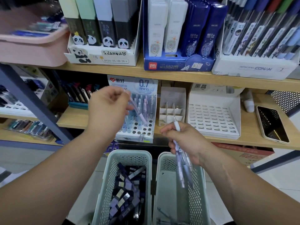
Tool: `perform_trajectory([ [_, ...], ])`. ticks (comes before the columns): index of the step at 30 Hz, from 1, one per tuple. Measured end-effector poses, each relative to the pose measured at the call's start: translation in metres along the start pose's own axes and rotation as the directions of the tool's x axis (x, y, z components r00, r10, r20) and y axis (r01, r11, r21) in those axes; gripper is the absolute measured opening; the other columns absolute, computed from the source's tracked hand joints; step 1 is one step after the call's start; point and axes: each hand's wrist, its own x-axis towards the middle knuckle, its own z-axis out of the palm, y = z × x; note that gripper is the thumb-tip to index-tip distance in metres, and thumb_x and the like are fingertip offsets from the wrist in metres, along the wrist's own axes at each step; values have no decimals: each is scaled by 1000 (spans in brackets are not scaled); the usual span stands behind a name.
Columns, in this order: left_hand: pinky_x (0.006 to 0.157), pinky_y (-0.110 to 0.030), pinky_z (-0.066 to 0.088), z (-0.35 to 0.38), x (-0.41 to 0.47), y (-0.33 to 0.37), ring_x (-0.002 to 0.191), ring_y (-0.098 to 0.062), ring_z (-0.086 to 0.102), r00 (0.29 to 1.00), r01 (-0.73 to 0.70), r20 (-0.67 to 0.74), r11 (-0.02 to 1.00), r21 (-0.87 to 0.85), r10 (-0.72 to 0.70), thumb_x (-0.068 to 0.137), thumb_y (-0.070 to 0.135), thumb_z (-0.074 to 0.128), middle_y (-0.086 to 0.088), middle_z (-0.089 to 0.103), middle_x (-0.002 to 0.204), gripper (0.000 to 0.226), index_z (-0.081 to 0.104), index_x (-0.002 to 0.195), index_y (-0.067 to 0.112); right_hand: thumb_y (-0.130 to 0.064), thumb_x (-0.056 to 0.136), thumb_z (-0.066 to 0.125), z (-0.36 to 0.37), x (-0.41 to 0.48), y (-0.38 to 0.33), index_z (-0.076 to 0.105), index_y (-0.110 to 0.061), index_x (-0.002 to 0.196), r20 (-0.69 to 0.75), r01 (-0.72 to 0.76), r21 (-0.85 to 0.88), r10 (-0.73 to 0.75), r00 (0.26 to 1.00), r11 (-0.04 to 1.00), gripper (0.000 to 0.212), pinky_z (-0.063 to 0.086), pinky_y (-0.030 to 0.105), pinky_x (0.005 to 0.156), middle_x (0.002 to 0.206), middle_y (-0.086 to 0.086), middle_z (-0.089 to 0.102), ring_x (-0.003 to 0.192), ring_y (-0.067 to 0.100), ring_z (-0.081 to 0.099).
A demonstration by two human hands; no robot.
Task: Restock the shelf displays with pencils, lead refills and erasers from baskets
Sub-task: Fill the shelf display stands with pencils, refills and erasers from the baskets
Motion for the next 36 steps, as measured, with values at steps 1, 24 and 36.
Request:
perform_trajectory([
  [1, 63, -41, 60, 1, -3, -3, 66, -22, 72, 999, -27, 49, 995, 92, 23, 95, 17, 64, 1, 72, 67, 15, 71, 82, 18, -2, 95, 62, -1, 1, 0, 70, -9, 89, -21, 4, 16, -4, 1000, 1000, 13, 43, 29, 46, 91, 7, 65, 49, 14, 47],
  [24, 66, -22, 46, 22, -6, -28, 62, -1, 54, 950, -310, 207, 803, 509, 236, 85, 19, 77, 15, 56, 63, 4, 73, 86, 19, -8, 94, 66, -10, 1, -7, 73, -6, 101, -97, 49, 254, -25, 995, 966, 10, 42, 29, 49, 67, 2, 51, 52, 15, 47],
  [36, 70, -39, 56, 29, -2, -26, 77, -30, 68, 905, -424, 288, 597, 681, 314, 91, 26, 69, -6, 73, 83, 15, 76, 98, 15, -16, 95, 67, -15, -1, -14, 68, -5, 111, -179, 129, 484, -46, 983, 866, 19, 44, 27, 47, 68, 2, 51, 54, 14, 47],
])
